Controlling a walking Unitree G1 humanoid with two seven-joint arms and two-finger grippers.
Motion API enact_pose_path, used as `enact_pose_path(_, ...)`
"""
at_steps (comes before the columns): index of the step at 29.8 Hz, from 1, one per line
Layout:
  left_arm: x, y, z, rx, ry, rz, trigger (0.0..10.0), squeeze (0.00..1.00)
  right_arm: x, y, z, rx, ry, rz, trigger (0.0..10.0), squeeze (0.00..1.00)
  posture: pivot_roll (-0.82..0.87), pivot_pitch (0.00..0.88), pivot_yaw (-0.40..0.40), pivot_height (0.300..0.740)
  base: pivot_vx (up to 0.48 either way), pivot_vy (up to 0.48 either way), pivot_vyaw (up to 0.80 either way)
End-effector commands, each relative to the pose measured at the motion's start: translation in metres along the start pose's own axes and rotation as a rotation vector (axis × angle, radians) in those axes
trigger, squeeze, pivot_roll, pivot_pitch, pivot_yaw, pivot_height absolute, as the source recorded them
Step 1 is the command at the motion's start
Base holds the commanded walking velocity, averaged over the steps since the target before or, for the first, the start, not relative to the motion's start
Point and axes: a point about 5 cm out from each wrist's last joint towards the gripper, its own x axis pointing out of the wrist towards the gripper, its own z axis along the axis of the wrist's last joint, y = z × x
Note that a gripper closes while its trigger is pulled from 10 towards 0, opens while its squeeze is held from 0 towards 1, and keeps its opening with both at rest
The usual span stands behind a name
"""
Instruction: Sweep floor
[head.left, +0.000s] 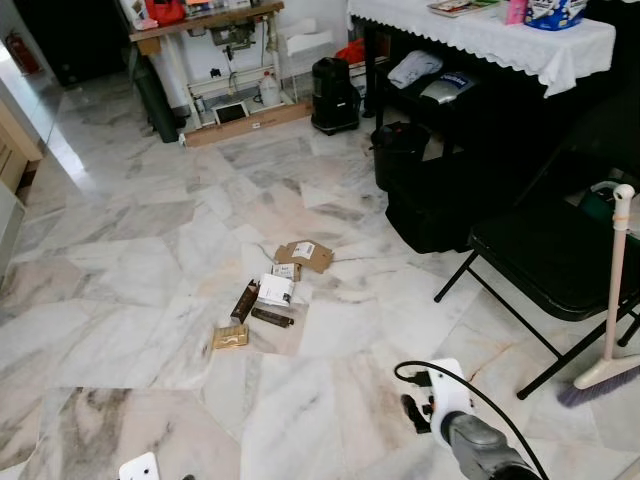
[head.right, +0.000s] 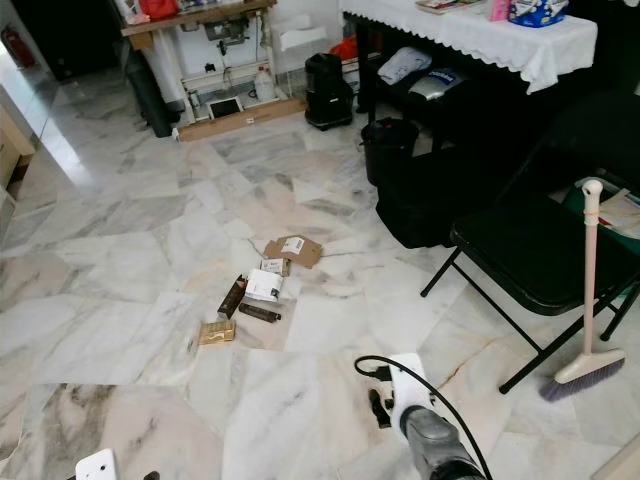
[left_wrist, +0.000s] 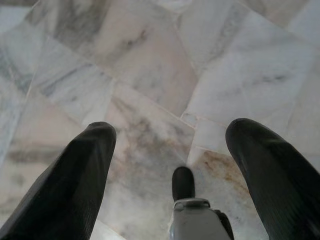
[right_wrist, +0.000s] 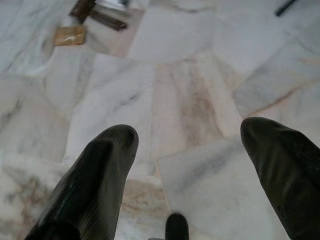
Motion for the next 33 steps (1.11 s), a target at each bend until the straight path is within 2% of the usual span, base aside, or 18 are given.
enact_pose_path(1,-0.002,0.015,-0.003,-0.026,-0.002,0.059,10.0,0.0,0.003,0.008,0.009,-0.033,-0.006,0.036,10.0,0.0,-0.25,0.0,0.065,0.74,0.0,0.0,0.0)
enact_pose_path(4,-0.004,0.02,-0.005,-0.063,-0.016,0.09,10.0,0.0,0.004,0.015,0.012,-0.076,-0.005,0.07,10.0,0.0,-0.18,0.0,0.015,0.74,0.0,0.0,0.0)
enact_pose_path(8,-0.006,0.025,-0.007,-0.091,-0.032,0.114,10.0,0.0,0.005,0.02,0.017,-0.107,-0.006,0.092,10.0,0.0,-0.12,0.0,-0.008,0.74,0.0,0.0,0.0)
enact_pose_path(11,-0.011,0.04,-0.013,-0.076,-0.035,0.149,10.0,0.0,0.007,0.032,0.029,-0.123,-0.028,0.121,10.0,0.0,-0.07,0.0,-0.02,0.74,0.0,0.0,0.0)
enact_pose_path(12,-0.011,0.04,-0.013,-0.076,-0.035,0.149,10.0,0.0,0.007,0.032,0.029,-0.123,-0.028,0.121,10.0,0.0,-0.07,0.0,-0.02,0.74,0.0,0.0,0.0)
enact_pose_path(14,-0.014,0.053,-0.015,-0.113,-0.048,0.199,10.0,0.0,0.009,0.043,0.038,-0.119,-0.051,0.145,10.0,0.0,-0.03,0.0,-0.026,0.74,0.0,0.0,0.0)
enact_pose_path(18,-0.015,0.055,-0.013,-0.123,-0.072,0.207,10.0,0.0,0.01,0.05,0.043,-0.107,-0.064,0.164,10.0,0.0,0.01,0.0,-0.032,0.74,0.0,0.0,0.0)
enact_pose_path(22,-0.015,0.062,-0.008,-0.148,-0.103,0.222,10.0,0.0,0.01,0.066,0.044,-0.128,-0.065,0.205,10.0,0.0,0.05,0.0,-0.033,0.74,0.0,0.0,0.0)
enact_pose_path(28,-0.014,0.065,-0.003,-0.156,-0.13,0.227,10.0,0.0,0.01,0.076,0.048,-0.147,-0.069,0.235,10.0,0.0,0.07,0.0,-0.065,0.74,0.0,0.0,0.0)
enact_pose_path(33,-0.014,0.064,-0.003,-0.185,-0.131,0.229,10.0,0.0,0.01,0.078,0.051,-0.168,-0.072,0.247,10.0,0.0,0.07,0.0,-0.079,0.74,0.0,0.0,0.0)
